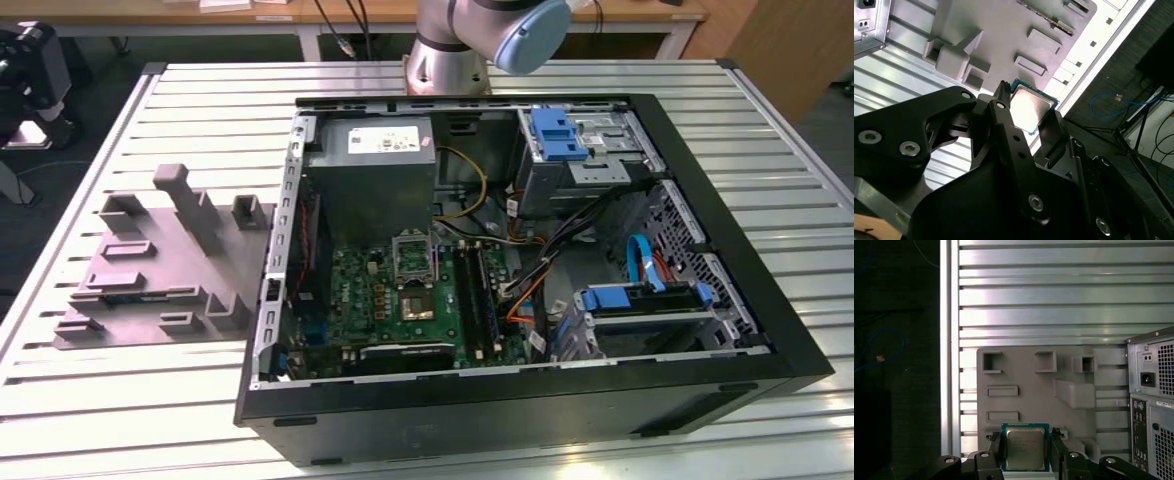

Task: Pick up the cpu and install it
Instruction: 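Pick up the cpu and move it towards the insertion slot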

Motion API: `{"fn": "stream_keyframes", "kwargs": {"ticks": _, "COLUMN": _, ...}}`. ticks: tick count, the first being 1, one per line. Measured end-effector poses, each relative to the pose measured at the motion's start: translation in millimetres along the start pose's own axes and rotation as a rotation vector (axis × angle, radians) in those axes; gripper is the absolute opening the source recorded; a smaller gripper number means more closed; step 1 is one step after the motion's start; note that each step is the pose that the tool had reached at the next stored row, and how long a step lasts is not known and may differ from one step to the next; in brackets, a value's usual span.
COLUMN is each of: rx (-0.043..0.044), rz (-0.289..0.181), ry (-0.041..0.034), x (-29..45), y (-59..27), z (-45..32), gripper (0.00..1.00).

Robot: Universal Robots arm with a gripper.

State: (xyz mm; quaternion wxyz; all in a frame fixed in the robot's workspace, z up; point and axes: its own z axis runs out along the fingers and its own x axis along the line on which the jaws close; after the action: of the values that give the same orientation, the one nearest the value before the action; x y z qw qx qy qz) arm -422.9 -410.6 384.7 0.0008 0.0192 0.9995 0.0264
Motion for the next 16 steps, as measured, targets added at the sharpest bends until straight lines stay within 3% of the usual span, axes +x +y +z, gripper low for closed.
{"fn": "stream_keyframes", "kwargs": {"ticks": 16, "rx": 0.0, "rz": 0.0, "ry": 0.0, "x": -4.9, "y": 0.2, "z": 0.0, "gripper": 0.47}}
